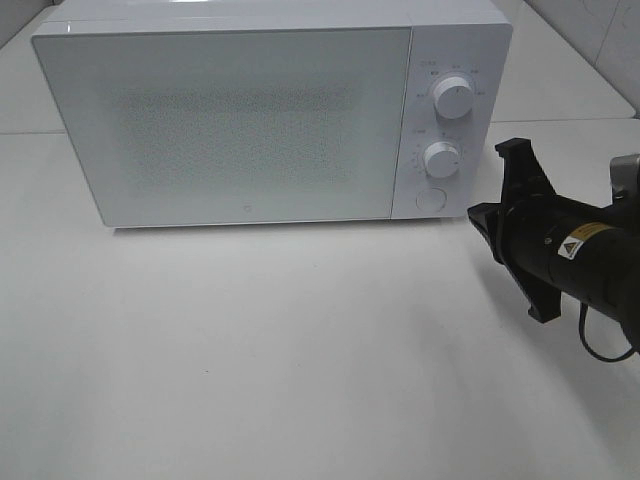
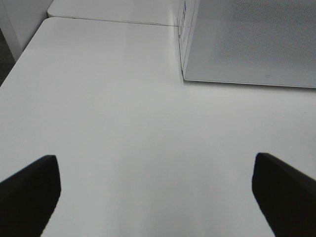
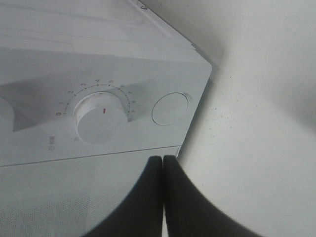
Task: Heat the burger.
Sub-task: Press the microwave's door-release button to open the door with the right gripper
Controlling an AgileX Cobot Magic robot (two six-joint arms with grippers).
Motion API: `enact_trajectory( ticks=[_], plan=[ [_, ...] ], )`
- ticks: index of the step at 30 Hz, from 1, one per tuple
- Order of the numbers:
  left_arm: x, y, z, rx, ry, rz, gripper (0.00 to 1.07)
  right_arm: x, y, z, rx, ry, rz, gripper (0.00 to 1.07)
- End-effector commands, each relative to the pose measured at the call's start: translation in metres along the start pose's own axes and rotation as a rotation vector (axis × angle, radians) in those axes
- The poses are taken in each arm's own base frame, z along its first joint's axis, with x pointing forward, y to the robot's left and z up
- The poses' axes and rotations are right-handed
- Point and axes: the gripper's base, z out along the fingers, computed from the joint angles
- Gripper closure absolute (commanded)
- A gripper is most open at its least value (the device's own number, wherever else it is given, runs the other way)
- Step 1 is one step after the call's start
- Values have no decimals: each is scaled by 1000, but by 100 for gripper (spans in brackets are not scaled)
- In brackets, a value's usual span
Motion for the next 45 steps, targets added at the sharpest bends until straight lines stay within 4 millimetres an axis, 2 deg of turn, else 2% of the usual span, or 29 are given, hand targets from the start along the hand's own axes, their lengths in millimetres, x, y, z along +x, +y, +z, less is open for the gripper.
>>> enact_trajectory(
  ticks=[1,6,15,28,45],
  plan=[
    [1,0,-2,0,-13,-4,9,0,-1,2,-5,-11,36,107],
    [0,0,-1,0,-6,-4,9,1,-8,9,23,-29,97,107],
    [0,0,-1,0,-6,-4,9,3,2,37,-27,-35,168,107],
    [0,0,-1,0,-7,-4,9,8,-13,66,40,-48,221,107],
    [0,0,-1,0,-7,-4,9,3,-1,82,32,-113,312,107]
  ],
)
